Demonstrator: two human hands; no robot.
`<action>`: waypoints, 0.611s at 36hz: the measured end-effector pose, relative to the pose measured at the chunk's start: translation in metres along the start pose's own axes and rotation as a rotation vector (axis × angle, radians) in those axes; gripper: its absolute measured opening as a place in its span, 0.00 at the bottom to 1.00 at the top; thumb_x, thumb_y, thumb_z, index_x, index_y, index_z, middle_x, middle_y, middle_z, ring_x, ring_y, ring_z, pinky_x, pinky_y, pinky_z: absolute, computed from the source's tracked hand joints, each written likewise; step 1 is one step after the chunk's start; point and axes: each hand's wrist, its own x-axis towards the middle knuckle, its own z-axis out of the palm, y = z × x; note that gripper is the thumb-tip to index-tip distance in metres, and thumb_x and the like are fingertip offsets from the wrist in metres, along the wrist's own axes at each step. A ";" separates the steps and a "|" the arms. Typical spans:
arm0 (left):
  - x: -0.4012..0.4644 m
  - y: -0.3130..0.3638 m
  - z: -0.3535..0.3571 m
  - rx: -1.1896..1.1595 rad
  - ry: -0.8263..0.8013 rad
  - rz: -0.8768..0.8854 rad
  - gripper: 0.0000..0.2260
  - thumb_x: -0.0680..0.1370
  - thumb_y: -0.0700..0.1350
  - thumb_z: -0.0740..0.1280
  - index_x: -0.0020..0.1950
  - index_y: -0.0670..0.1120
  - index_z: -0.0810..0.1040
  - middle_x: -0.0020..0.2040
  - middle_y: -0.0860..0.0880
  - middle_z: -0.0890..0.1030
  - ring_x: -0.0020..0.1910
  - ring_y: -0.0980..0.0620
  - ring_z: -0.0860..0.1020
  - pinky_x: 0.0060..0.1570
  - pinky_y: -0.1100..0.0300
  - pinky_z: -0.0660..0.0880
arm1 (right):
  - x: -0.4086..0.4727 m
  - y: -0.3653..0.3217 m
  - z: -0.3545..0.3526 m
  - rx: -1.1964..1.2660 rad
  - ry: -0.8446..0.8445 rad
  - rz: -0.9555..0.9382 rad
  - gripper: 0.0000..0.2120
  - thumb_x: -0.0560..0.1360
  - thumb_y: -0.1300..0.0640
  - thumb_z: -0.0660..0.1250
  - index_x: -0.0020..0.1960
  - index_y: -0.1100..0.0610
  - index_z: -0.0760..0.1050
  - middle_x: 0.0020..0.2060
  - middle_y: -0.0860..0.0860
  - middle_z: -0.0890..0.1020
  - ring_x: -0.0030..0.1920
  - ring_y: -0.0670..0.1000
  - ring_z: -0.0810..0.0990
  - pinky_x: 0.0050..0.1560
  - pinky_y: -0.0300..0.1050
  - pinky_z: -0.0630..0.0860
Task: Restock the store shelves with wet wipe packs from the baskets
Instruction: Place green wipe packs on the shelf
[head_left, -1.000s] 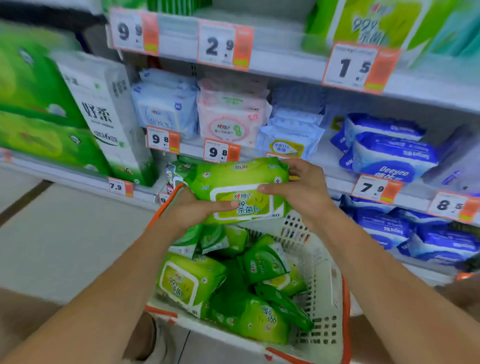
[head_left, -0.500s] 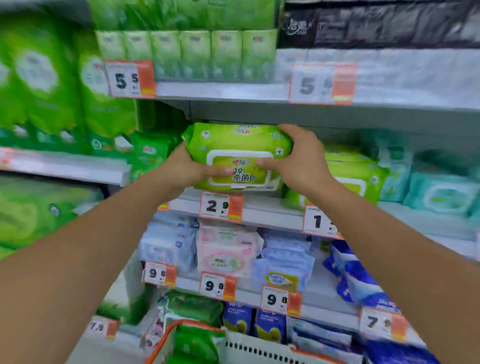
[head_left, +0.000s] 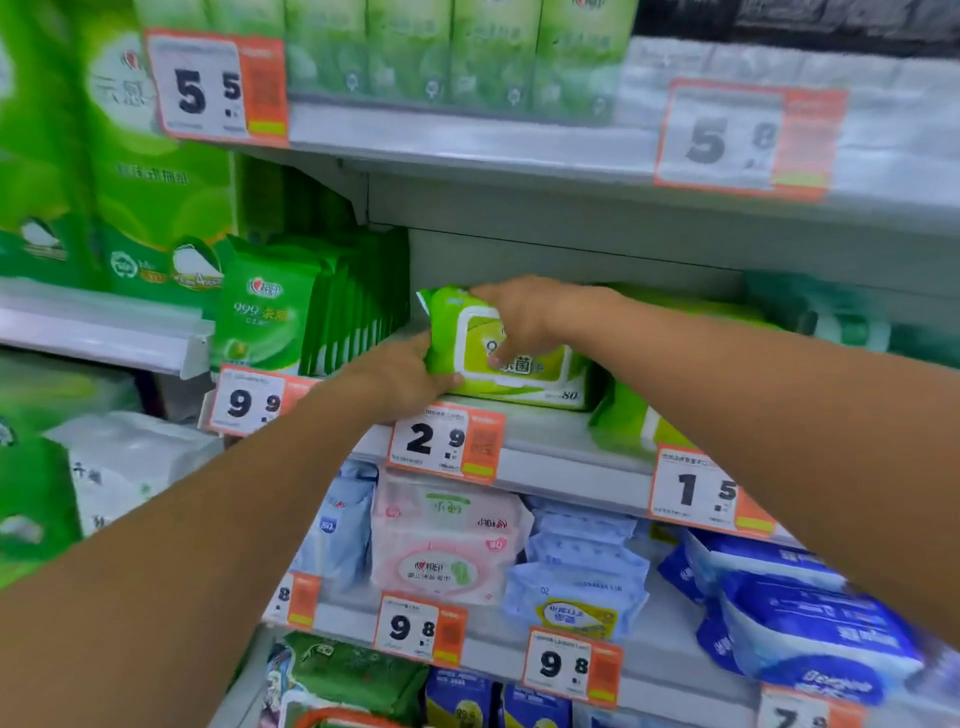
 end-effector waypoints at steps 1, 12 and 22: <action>-0.005 -0.001 -0.001 0.087 0.006 0.002 0.23 0.81 0.61 0.60 0.74 0.55 0.68 0.70 0.46 0.74 0.67 0.43 0.73 0.65 0.54 0.69 | 0.011 0.004 0.001 -0.004 0.004 0.019 0.42 0.73 0.43 0.74 0.79 0.53 0.58 0.73 0.55 0.71 0.70 0.59 0.72 0.67 0.49 0.71; -0.024 -0.013 -0.004 0.424 0.062 0.175 0.25 0.82 0.64 0.46 0.44 0.53 0.78 0.51 0.45 0.80 0.48 0.45 0.73 0.49 0.55 0.70 | 0.064 0.039 0.010 -0.005 -0.043 0.095 0.48 0.68 0.36 0.75 0.79 0.53 0.59 0.76 0.52 0.67 0.73 0.56 0.68 0.70 0.44 0.65; -0.028 -0.031 -0.001 0.385 0.172 0.324 0.26 0.81 0.64 0.43 0.31 0.54 0.67 0.31 0.52 0.70 0.39 0.46 0.73 0.44 0.56 0.73 | 0.074 0.044 0.034 0.009 0.104 0.142 0.49 0.69 0.49 0.80 0.80 0.50 0.55 0.70 0.58 0.72 0.67 0.61 0.73 0.61 0.48 0.72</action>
